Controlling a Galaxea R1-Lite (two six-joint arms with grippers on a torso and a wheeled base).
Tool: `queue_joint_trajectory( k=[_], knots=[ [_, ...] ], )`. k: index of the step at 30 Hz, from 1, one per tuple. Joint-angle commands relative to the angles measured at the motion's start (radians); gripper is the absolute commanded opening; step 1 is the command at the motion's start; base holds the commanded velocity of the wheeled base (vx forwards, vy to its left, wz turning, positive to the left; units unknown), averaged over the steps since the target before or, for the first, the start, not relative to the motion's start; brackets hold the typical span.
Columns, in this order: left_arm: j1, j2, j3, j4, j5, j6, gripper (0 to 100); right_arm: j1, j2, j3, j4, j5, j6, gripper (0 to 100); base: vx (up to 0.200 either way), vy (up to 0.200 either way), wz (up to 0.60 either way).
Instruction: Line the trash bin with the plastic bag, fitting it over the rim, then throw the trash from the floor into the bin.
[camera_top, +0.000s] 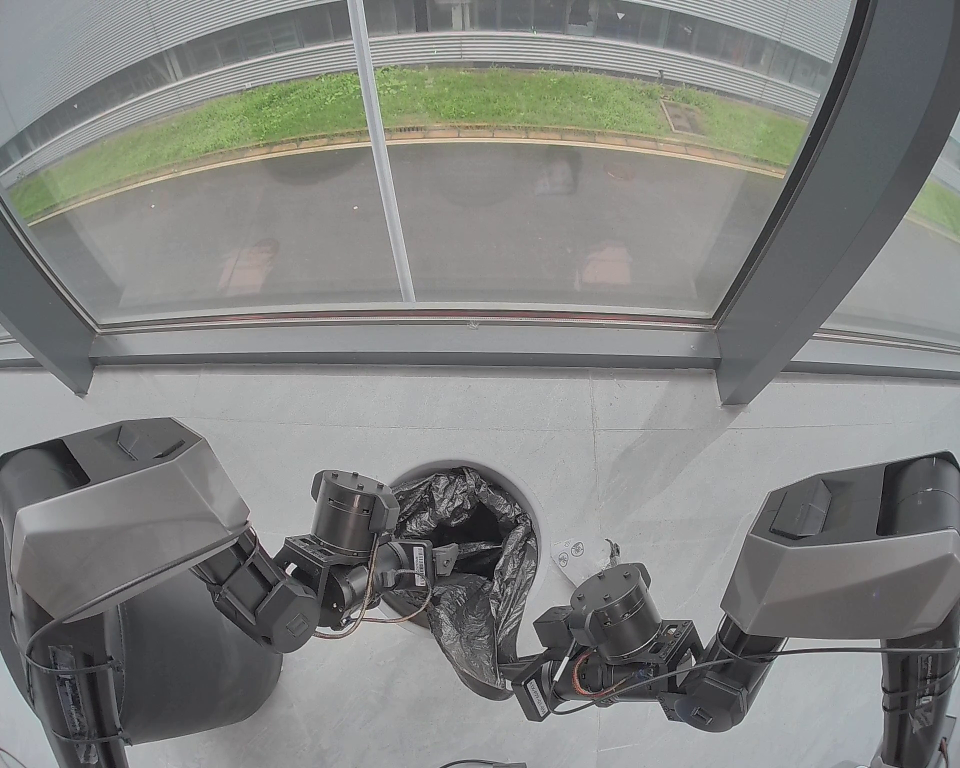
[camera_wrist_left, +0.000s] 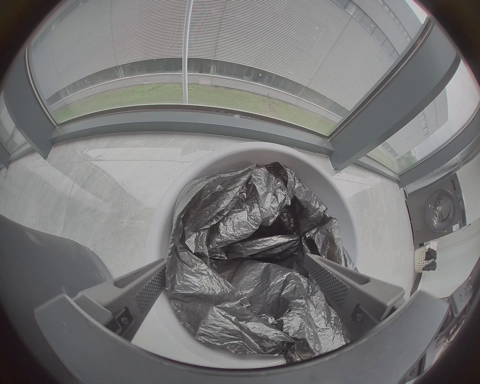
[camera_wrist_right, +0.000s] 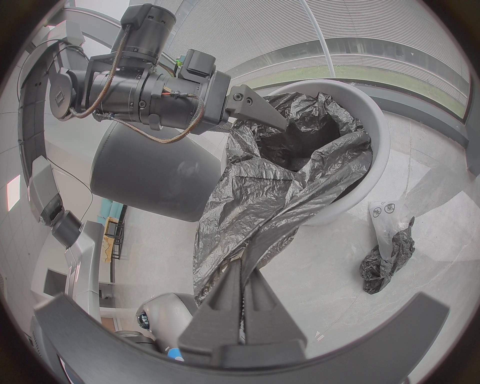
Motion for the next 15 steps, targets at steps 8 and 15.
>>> queue_joint_trajectory(
  k=[8,15],
  knots=[
    [0.006,0.022,-0.017,0.000,0.000,-0.002,100,0.000,0.001,0.000,0.000,0.000,0.000,0,0.000,0.000,0.00],
    [0.006,0.027,-0.023,0.000,0.000,-0.015,100,0.000,0.001,0.000,0.000,0.000,0.002,0,0.000,0.000,0.00]
  ],
)
